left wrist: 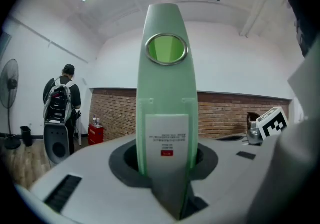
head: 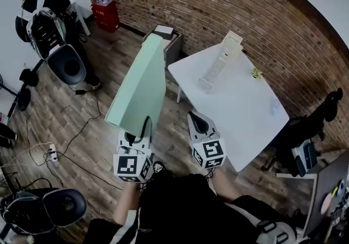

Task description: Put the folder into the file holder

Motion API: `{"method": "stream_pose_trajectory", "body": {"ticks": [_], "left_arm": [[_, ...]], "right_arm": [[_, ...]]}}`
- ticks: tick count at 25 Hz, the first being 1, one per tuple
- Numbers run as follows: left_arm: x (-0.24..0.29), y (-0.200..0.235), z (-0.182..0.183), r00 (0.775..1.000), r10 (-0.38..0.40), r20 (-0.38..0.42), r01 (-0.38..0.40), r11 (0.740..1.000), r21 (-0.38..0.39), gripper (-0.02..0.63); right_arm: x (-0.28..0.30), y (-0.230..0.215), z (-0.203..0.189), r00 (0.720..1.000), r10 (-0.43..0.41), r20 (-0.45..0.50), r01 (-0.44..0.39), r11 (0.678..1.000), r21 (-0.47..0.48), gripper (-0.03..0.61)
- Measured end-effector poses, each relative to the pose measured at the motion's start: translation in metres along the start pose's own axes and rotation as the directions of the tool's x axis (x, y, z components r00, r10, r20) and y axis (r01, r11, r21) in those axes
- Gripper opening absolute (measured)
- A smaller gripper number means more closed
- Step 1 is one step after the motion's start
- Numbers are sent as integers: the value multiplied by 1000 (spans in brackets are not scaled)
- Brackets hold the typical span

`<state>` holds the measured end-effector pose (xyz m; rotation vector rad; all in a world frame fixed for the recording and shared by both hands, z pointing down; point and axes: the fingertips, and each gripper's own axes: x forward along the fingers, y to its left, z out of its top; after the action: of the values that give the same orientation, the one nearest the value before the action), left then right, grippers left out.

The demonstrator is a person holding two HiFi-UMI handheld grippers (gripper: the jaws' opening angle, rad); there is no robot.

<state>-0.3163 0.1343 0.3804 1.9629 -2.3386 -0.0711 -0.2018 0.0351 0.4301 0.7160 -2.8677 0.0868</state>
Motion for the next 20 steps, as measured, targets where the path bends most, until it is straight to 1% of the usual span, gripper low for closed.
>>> {"method": "stream_pose_trajectory", "body": {"ticks": [2, 5, 8, 10, 12, 15, 20], "left_arm": [[15, -2, 0, 998, -61, -7, 61, 998, 8, 123], [48, -13, -1, 989, -147, -13, 147, 989, 6, 123], [78, -36, -7, 976, -215, -30, 215, 976, -16, 123], [98, -53, -7, 968, -249, -31, 248, 969, -21, 123], [118, -69, -3, 964, -266, -19, 266, 964, -16, 123], [148, -92, 9, 963, -271, 8, 271, 963, -5, 123], [193, -129, 21, 960, -279, 37, 279, 960, 5, 123]], "right_arm": [[-1, -10, -2, 998, -62, -4, 62, 998, 11, 9], [-8, -36, -9, 988, -154, -28, 155, 987, 30, 8], [-25, -70, -21, 969, -239, -58, 242, 969, 44, 9], [-34, -95, -24, 958, -281, -60, 284, 957, 52, 9], [-40, -118, -24, 951, -306, -51, 309, 949, 58, 9], [-43, -155, -24, 945, -326, -40, 328, 942, 76, 9], [-40, -214, -17, 945, -326, -21, 326, 942, 81, 9]]}}
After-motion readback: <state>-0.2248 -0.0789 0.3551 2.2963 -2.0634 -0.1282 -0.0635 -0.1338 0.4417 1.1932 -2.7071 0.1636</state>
